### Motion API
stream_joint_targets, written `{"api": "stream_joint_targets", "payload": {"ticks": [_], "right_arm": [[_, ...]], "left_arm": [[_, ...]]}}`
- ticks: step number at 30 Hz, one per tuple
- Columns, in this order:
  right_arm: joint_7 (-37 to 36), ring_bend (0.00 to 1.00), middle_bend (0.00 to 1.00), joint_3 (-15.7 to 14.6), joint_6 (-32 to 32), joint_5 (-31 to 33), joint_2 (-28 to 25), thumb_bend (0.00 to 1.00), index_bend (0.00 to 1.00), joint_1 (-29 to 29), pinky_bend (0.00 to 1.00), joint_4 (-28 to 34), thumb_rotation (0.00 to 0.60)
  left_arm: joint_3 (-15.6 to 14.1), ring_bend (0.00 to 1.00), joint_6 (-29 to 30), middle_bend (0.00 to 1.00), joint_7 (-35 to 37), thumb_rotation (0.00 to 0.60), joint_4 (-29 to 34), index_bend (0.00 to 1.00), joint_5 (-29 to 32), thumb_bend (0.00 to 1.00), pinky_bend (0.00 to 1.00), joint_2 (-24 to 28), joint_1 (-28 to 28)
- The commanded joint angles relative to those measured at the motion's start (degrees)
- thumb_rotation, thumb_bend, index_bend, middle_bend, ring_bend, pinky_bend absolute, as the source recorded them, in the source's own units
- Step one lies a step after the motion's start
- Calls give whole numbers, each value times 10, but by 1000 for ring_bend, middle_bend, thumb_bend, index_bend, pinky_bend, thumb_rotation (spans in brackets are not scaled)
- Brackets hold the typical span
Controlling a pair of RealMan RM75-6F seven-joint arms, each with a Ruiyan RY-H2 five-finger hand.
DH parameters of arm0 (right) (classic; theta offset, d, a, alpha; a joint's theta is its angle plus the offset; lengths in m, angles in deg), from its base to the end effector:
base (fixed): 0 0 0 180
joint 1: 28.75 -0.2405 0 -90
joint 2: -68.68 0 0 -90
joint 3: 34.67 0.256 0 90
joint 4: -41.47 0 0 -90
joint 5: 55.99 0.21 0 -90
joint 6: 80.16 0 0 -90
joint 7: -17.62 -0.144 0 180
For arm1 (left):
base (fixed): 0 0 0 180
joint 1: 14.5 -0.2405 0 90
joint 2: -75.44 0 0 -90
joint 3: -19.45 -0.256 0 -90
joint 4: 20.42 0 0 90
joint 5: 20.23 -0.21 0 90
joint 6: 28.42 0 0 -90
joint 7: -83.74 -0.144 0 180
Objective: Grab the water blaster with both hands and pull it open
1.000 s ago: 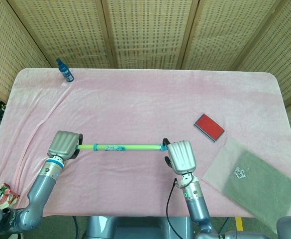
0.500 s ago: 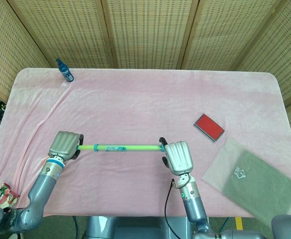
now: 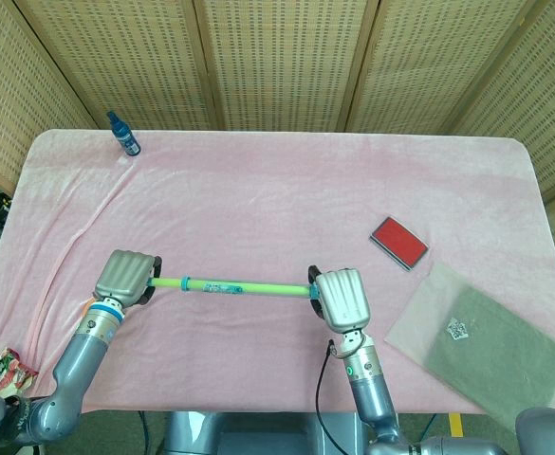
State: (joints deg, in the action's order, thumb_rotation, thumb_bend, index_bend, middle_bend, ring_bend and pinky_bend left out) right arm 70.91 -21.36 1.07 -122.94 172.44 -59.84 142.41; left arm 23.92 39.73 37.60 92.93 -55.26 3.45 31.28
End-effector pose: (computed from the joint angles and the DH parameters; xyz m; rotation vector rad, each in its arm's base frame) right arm -0.0866 -0.2651 -0.0189 1.5732 -0.7934 0.9890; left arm -0.1564 0.3023 0.0535 -1.7848 -0.9456 -0.5179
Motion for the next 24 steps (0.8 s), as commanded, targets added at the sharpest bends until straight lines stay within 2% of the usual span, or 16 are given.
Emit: {"api": "stream_joint_targets", "payload": {"ticks": [1, 15, 24], "right_arm": [[-3, 1000, 1000, -1, 3, -5, -1, 452, 728, 0, 794, -1, 600], [-16, 1000, 1000, -11, -1, -13, 8, 454, 751, -3, 793, -19, 600], [-13, 1000, 1000, 22, -14, 9, 3, 454, 760, -18, 793, -48, 600]], "left_arm": [[-1, 839, 0, 894, 0, 600, 0, 782, 0, 637, 775, 1, 0], [-9, 839, 9, 894, 0, 600, 13, 781, -6, 637, 775, -5, 3], [-16, 838, 3, 894, 25, 600, 6, 781, -17, 638, 775, 15, -8]]}}
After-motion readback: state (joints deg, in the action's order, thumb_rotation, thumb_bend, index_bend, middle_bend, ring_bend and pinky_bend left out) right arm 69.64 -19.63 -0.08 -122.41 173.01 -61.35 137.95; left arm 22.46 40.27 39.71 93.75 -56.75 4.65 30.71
